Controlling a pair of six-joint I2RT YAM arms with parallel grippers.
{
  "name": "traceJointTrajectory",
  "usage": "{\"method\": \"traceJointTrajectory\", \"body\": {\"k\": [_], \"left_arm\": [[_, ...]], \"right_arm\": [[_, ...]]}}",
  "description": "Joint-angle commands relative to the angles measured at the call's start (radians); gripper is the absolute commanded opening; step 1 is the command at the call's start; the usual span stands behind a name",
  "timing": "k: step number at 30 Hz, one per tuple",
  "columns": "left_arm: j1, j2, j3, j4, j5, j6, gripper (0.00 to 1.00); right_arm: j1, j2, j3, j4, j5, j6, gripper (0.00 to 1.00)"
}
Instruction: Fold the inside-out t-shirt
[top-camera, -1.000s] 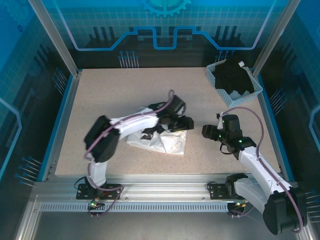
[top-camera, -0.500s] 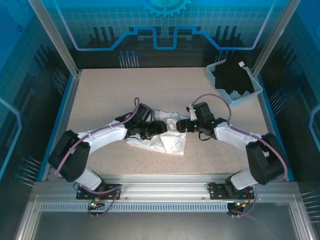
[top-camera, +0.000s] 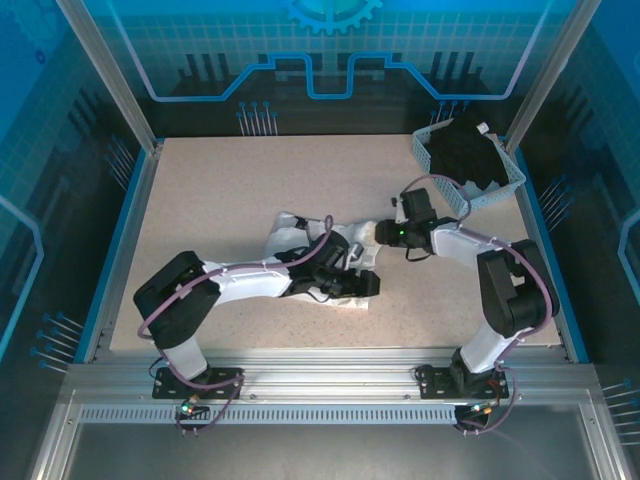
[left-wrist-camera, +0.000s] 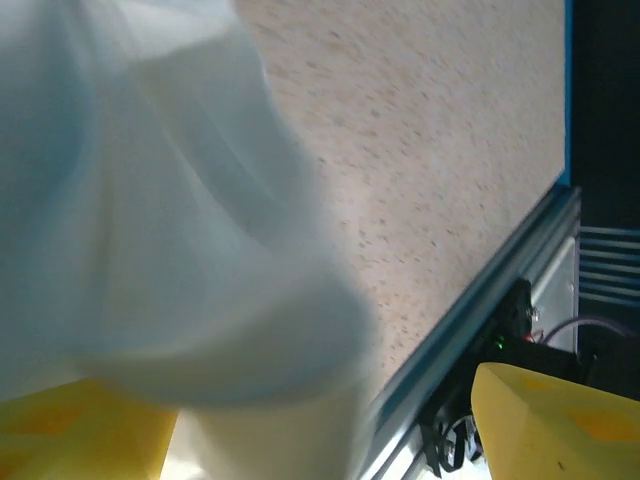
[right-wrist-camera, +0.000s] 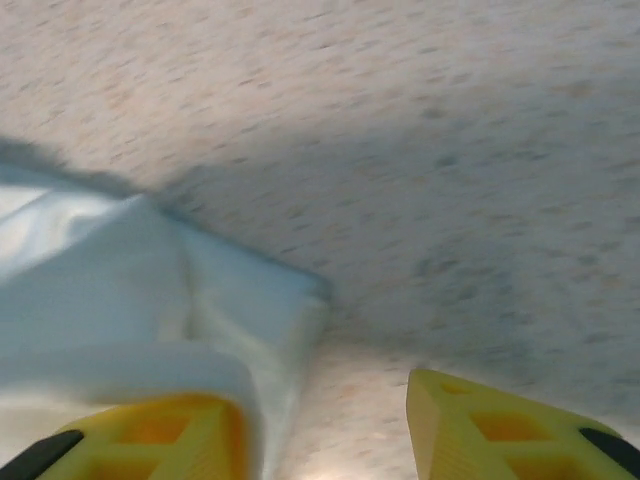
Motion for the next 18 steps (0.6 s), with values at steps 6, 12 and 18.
{"method": "traceJointTrajectory", "body": {"k": [6, 12, 18], "left_arm": [[-0.004, -0.102, 0.044, 0.006, 0.027, 0.161, 0.79], [0.183, -0.284, -0.038, -0.195, -0.136, 0.199, 0.80], [0.526, -0.292, -0.082, -0.305, -0.129, 0.168, 0.80]], "right_arm": [[-0.114, -0.126, -0.068, -0.041, -0.102, 0.010, 0.51], [-0.044, -0.257, -0.156, -0.076, -0.135, 0.012, 0.67], [0.174, -0.311, -0.219, -0.054, -0.147, 0.092, 0.67]]}}
